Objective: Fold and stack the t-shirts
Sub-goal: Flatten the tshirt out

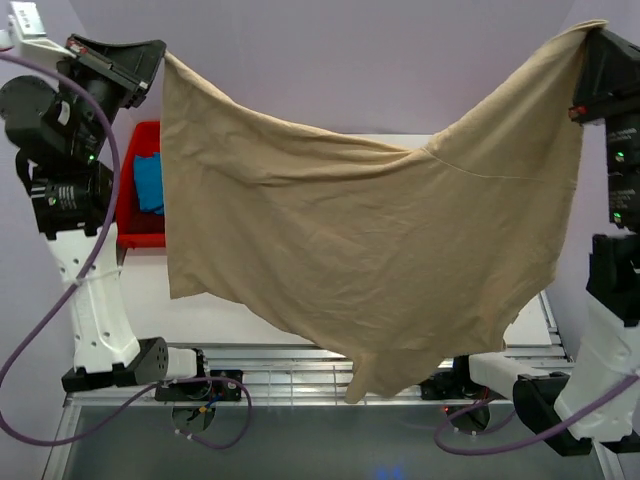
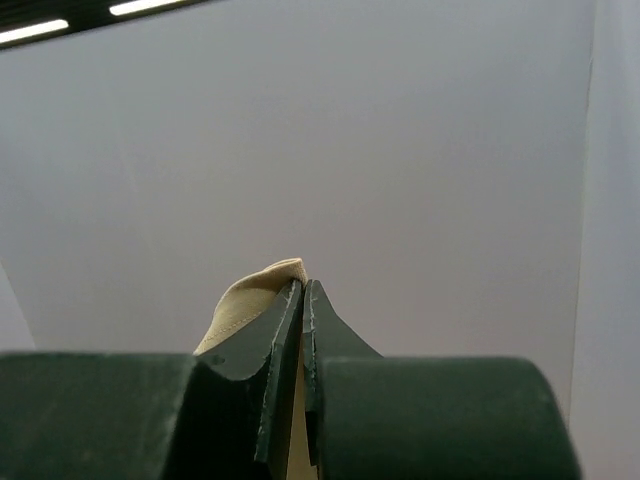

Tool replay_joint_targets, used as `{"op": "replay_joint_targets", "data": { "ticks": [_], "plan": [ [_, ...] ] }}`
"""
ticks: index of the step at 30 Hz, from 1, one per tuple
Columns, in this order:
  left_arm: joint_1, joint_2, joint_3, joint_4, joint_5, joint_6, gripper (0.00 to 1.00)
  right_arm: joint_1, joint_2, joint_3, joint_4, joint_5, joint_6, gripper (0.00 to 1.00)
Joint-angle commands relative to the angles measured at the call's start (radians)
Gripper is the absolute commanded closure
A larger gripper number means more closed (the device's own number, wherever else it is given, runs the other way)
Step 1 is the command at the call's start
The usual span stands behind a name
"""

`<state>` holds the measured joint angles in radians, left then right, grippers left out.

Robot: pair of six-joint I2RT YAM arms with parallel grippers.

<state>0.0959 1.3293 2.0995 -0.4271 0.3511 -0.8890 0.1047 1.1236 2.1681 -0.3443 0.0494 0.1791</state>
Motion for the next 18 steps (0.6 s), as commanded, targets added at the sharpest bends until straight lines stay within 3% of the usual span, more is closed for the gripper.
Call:
{"op": "replay_joint_targets", "data": {
  "ticks": [1, 6, 9, 12, 14, 18],
  "plan": [
    [-0.001, 0.155, -0.041, -0.097, 0.089, 0.024, 1.0, -0.005, 0.111, -0.089, 0.031, -0.016, 0.059, 0.92],
    [-0.001, 0.33, -0.053, -0.122, 0.143, 0.039, 1.0, -0.005, 0.289, -0.142, 0.036, -0.078, 0.102, 0.92],
    [-0.001, 0.461, 0.075, -0.116, 0.16, 0.012, 1.0, -0.007, 0.402, -0.059, 0.036, -0.085, 0.115, 0.92],
    [-0.001, 0.605, 0.325, -0.11, 0.176, -0.028, 1.0, -0.007, 0.484, 0.045, 0.025, -0.062, 0.111, 0.92],
    [0.014, 0.657, 0.436, -0.03, 0.202, -0.115, 1.0, -0.011, 0.525, 0.163, 0.028, -0.054, 0.097, 0.92],
    [0.039, 0.662, 0.36, 0.217, 0.249, -0.295, 0.99, -0.089, 0.527, 0.266, 0.086, -0.068, 0.129, 0.92]
  ]
}}
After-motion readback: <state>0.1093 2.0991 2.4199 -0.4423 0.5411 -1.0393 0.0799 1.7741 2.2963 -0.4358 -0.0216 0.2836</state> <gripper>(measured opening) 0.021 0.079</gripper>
